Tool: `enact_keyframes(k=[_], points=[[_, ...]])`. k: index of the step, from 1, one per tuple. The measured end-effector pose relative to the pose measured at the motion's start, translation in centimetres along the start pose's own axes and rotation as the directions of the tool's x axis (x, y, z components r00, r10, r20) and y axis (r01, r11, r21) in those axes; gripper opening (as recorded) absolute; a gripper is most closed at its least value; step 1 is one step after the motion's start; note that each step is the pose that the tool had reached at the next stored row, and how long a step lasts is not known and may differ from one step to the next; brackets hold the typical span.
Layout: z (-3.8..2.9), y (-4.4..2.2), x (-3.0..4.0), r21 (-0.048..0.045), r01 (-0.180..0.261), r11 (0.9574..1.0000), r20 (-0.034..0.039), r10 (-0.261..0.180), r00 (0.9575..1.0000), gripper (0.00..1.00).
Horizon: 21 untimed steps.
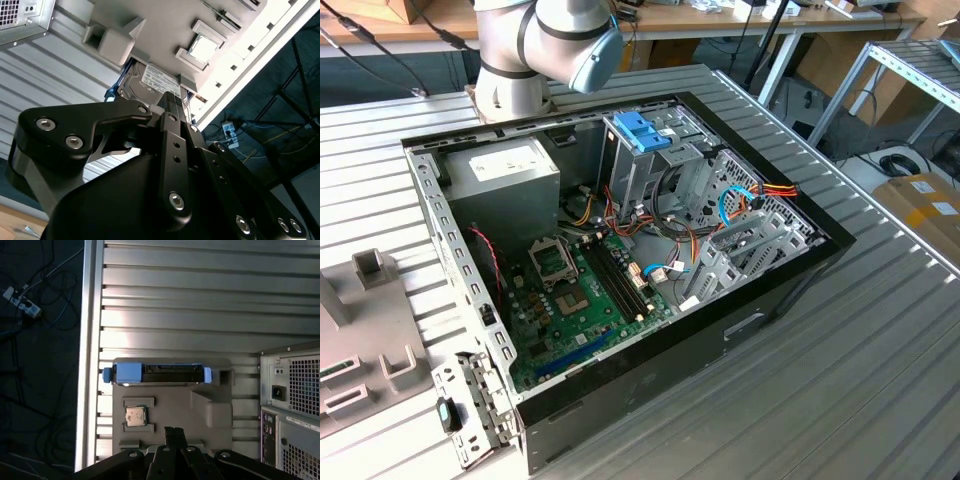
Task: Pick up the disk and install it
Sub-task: 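Pick up the disk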
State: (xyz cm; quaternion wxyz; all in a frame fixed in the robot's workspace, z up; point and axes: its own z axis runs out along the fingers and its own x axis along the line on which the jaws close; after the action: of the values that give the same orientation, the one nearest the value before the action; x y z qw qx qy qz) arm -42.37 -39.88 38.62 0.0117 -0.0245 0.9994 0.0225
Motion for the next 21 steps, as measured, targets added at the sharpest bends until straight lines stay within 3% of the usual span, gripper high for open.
enact_keyframes(k=[5, 8, 17, 21], points=[[0.00, 0.00, 0.00, -0.0013, 0.051, 0.9987, -0.0023, -0.051, 0.9987, 0.11], [0.00, 0.00, -0.01, -0.0024, 0.091, 0.9958, -0.0039, -0.091, 0.9958, 0.11], [0.05, 0.04, -0.34, -0.0043, 0.154, 0.9881, -0.0065, -0.154, 0.9881, 0.11], [0.07, 0.07, -0.47, -0.0053, 0.185, 0.9828, -0.0077, -0.185, 0.9828, 0.11]])
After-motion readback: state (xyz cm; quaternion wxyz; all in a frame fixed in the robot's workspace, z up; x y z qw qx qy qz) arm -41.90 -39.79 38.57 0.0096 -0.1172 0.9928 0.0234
